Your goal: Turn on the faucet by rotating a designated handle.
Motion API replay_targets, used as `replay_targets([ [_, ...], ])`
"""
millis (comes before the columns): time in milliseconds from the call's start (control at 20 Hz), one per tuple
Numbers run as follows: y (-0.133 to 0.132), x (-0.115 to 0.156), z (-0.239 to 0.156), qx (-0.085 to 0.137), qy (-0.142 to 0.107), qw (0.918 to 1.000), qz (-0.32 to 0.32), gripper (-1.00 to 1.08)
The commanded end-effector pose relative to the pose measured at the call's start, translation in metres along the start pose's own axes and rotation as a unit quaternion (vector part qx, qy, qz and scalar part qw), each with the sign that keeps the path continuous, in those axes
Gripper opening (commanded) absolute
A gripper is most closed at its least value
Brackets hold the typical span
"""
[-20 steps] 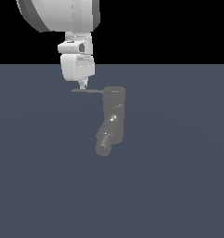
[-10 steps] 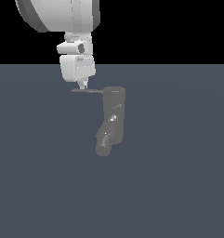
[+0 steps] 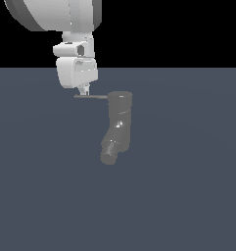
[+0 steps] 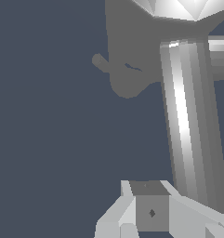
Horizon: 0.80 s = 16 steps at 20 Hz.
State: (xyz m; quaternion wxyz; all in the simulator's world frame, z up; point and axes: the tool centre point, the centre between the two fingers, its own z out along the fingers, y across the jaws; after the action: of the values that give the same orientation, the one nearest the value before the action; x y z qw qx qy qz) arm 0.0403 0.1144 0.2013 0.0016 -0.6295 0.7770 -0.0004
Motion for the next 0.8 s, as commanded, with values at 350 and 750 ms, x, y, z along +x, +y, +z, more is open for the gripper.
replay_targets([
  [350,0.031,0.002,0.0,-0.001,0.001,1.0,0.001,-1.0],
  [750,0.057,0.003,0.0,-0.001,0.001,1.0,0.001,-1.0],
])
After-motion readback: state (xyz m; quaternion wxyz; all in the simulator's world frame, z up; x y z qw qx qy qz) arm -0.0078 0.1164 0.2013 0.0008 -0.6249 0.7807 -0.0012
